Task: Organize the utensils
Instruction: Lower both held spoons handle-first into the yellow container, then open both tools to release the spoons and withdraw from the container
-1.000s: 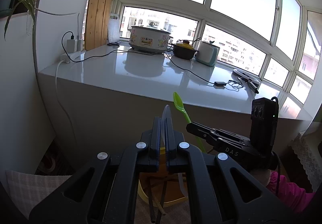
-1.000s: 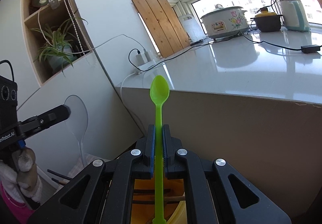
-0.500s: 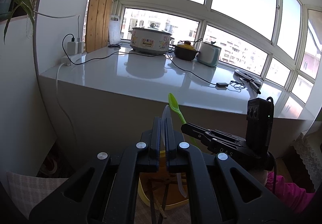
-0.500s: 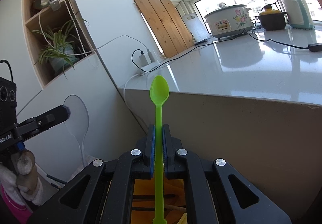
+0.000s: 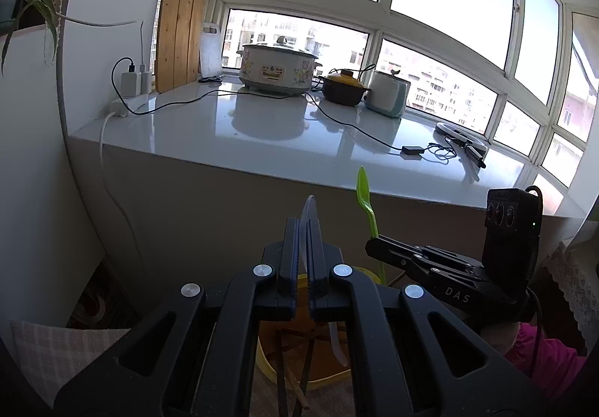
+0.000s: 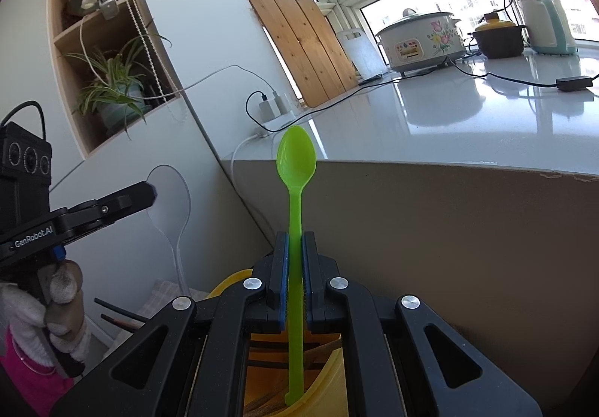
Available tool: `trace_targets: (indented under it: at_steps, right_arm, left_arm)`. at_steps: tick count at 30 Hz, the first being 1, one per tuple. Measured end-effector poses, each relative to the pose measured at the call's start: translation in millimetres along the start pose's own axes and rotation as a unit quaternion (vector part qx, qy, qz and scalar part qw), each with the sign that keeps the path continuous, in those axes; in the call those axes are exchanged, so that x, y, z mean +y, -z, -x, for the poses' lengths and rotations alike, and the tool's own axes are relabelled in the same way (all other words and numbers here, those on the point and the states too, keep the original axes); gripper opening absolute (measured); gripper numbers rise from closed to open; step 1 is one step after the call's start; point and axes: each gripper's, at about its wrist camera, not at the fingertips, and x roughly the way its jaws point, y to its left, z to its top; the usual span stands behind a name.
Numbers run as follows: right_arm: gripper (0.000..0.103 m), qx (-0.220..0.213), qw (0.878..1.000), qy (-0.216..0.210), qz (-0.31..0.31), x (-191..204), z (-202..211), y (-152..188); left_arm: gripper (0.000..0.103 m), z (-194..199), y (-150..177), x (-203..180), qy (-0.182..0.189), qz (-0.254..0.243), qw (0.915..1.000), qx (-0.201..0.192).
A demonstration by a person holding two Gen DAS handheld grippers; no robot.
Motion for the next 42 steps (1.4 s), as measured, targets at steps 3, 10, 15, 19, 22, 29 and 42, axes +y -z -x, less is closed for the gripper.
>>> trace_targets:
  at_steps: [3, 10, 15, 19, 22, 29, 42]
  right_arm:
    - [0.005, 0.000, 1.000, 0.002, 0.007, 4, 10, 1]
    - [0.005, 0.019, 1.000, 0.019, 0.010, 9, 22, 1]
    - [0.005, 0.030, 0.998, 0.041, 0.023, 18, 28, 1]
    - [0.005, 0.032, 0.998, 0.051, 0.022, 26, 36, -1]
    - [0.005, 0.032, 0.997, 0.058, 0.031, 38, 46, -1]
    - [0.005, 0.037, 0.995, 0.069, 0.054, 70, 69, 6]
    - [0.007, 0.108, 0.987, 0.051, 0.104, 146, 72, 67]
  left_arm:
    - [0.001, 1, 1, -1, -0.001, 0.001, 1.0000, 0.001]
    - [0.007, 6, 6, -5, 0.000, 0.005, 0.9999, 0.012]
    - [0.014, 20, 7, -6, 0.001, 0.009, 0.9999, 0.006]
    - [0.014, 38, 10, -5, 0.007, 0.016, 0.9998, 0.000]
    - [0.014, 59, 16, -2, 0.007, 0.017, 0.9998, -0.008]
    - [0.014, 114, 45, 15, -0.012, 0.013, 0.9997, -0.015]
    - [0.026, 131, 153, 81, -0.050, 0.085, 0.9910, 0.091]
